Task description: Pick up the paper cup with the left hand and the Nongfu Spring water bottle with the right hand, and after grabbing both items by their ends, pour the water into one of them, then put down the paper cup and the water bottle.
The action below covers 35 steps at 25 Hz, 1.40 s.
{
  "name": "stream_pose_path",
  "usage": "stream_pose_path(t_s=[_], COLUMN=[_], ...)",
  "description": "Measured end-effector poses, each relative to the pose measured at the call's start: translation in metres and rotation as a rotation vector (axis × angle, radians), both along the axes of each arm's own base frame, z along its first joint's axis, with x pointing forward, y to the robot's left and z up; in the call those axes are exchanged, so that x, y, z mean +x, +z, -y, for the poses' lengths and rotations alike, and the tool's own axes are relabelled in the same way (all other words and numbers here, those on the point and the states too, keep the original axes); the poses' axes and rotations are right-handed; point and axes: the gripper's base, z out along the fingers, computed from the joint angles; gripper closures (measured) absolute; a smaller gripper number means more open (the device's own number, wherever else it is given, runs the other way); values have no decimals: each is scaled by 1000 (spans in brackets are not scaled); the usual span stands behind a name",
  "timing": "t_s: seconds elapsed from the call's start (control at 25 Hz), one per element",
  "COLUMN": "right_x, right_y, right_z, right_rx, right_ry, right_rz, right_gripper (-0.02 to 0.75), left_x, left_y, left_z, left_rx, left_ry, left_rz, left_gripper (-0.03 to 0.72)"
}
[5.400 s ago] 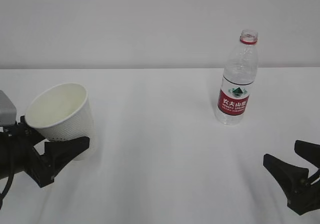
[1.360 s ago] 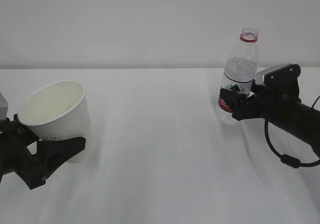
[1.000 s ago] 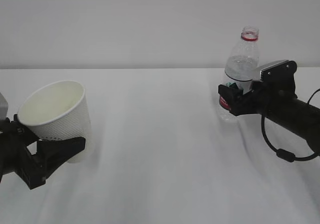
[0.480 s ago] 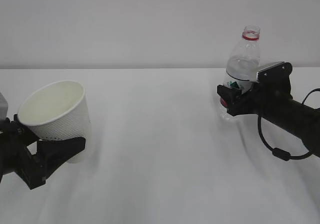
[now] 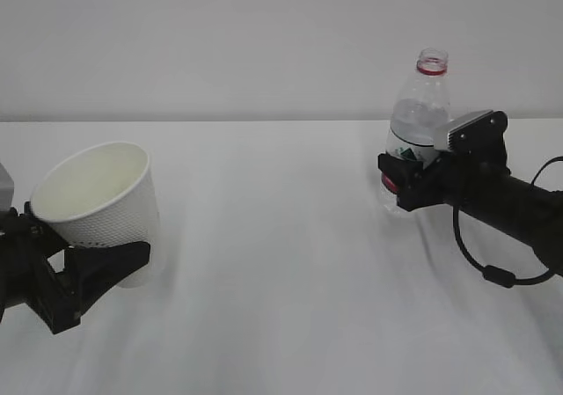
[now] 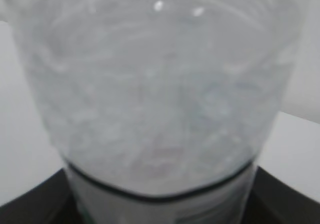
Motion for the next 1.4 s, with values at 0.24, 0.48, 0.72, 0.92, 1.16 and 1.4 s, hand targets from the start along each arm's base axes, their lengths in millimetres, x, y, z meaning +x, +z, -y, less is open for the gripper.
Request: stream_pose_path(t_s=[0.24,0.48,0.72,0.92,1.16,1.4], right_x=[-1,-4,-6,-10,-15,-21], right_y=[1,19,48,64,78,90], right_z=[-1,0,-1,-4,-7,-10], right_rx=[1,-77,-72,-64,-67,-83], right_ry=[11,19,36,76,117,173], right_rz=[-7,-44,4,15,5,11], right_gripper=[264,264,265,265,265,265], left_x=[0,0,0,5,24,26], left_y=[0,0,-2,1,17,21], left_z=[0,0,-1,1,8,16], left_rx=[1,-3,6,20,12,37], left_ry=[-2,0,6,-11,-68,-144], left_rz=[0,-7,-25,-29,26,31], left_gripper=[169,169,169,169,169,169])
